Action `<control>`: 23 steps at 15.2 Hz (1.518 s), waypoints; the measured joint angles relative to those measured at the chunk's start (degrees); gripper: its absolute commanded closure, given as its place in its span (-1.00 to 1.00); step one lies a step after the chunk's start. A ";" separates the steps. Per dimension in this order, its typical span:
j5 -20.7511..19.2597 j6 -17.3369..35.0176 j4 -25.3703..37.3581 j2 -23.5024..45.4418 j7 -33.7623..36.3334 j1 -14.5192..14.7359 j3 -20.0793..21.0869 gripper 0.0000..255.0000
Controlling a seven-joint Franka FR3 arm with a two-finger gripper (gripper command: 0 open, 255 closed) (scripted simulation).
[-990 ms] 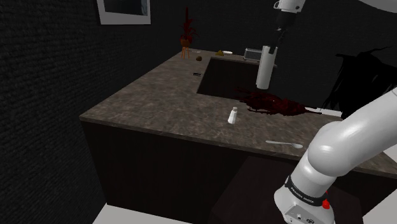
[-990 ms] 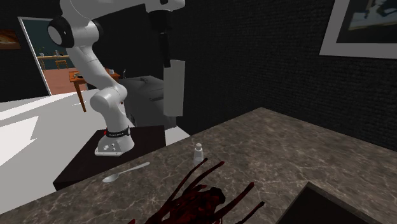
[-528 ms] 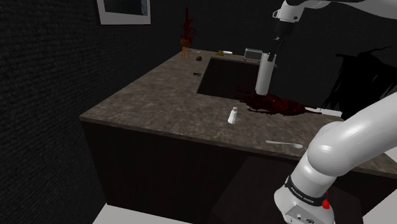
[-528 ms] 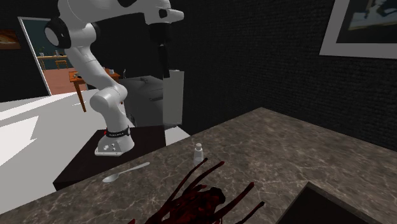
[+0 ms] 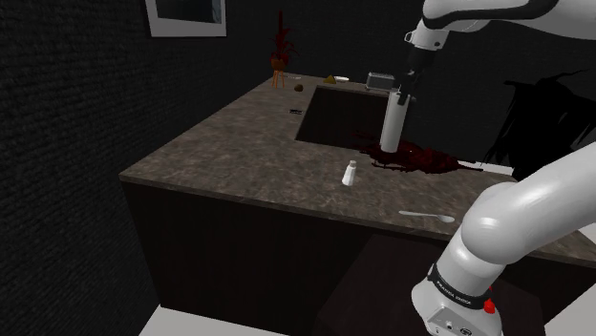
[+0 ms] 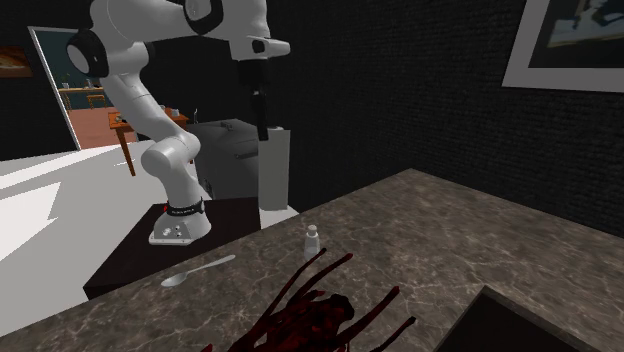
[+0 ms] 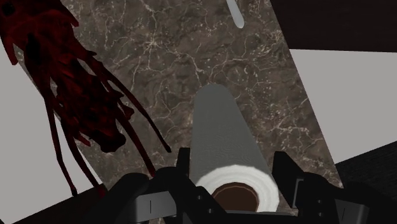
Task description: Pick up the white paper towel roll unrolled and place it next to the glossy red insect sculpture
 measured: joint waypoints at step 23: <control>-2.06 17.47 -17.76 -0.31 1.16 -0.99 -2.43 1.00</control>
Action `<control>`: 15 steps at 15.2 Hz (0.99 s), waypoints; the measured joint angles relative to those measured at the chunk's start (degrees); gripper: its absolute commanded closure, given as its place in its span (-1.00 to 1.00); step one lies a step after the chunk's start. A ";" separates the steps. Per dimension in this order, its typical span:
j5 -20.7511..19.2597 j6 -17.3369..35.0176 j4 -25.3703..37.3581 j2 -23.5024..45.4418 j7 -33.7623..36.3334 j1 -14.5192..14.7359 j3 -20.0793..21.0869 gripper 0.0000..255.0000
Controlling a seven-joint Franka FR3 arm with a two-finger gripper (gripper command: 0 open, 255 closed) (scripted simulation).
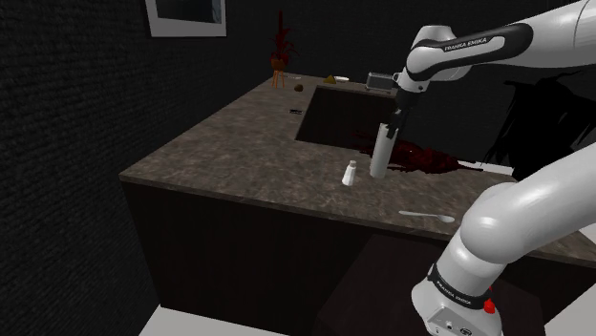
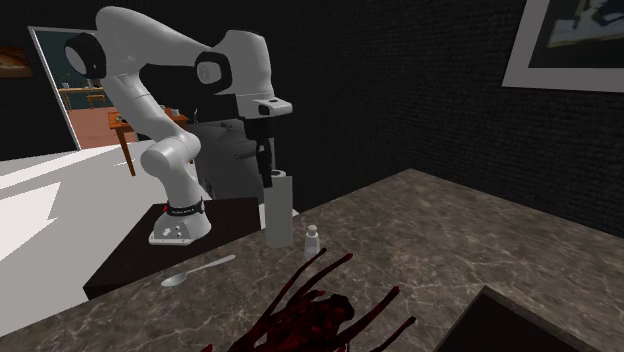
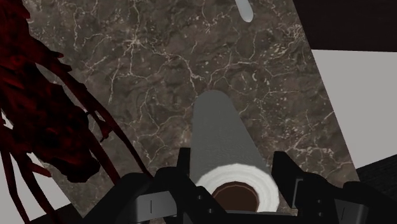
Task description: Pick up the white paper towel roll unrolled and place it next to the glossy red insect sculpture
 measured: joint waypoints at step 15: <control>-0.91 11.32 -8.15 3.20 -0.03 -0.25 -2.34 1.00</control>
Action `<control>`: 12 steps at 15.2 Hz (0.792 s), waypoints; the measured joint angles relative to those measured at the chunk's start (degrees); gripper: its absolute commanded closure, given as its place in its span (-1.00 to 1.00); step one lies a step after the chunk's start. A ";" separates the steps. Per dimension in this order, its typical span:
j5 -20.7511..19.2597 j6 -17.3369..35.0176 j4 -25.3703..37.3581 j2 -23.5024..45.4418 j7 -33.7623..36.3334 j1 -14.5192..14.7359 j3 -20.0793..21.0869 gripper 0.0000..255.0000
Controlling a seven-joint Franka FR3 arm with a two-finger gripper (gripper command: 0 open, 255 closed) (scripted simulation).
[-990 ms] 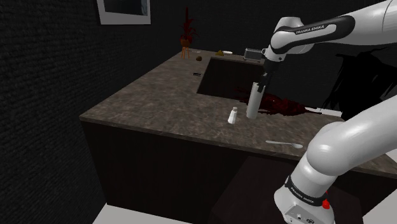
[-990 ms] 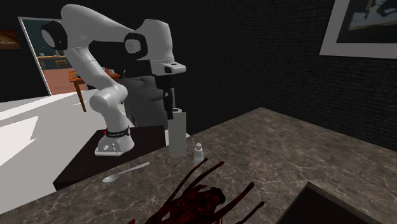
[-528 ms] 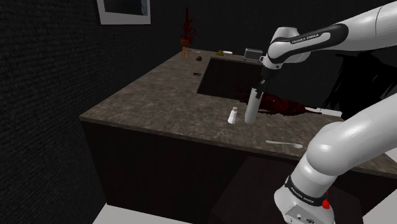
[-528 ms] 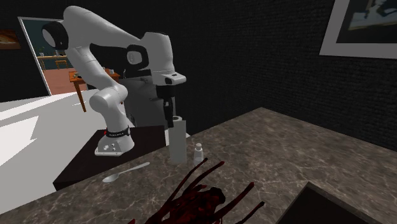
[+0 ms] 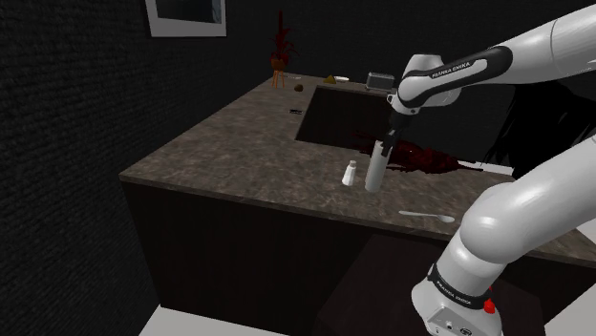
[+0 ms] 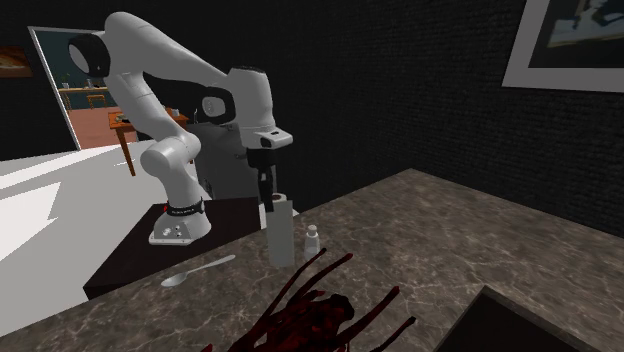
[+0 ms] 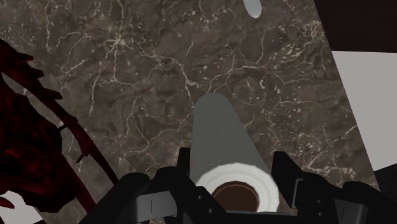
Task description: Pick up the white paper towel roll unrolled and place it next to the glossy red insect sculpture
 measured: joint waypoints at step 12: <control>-0.01 0.21 -0.12 0.07 0.01 0.01 -0.03 -1.00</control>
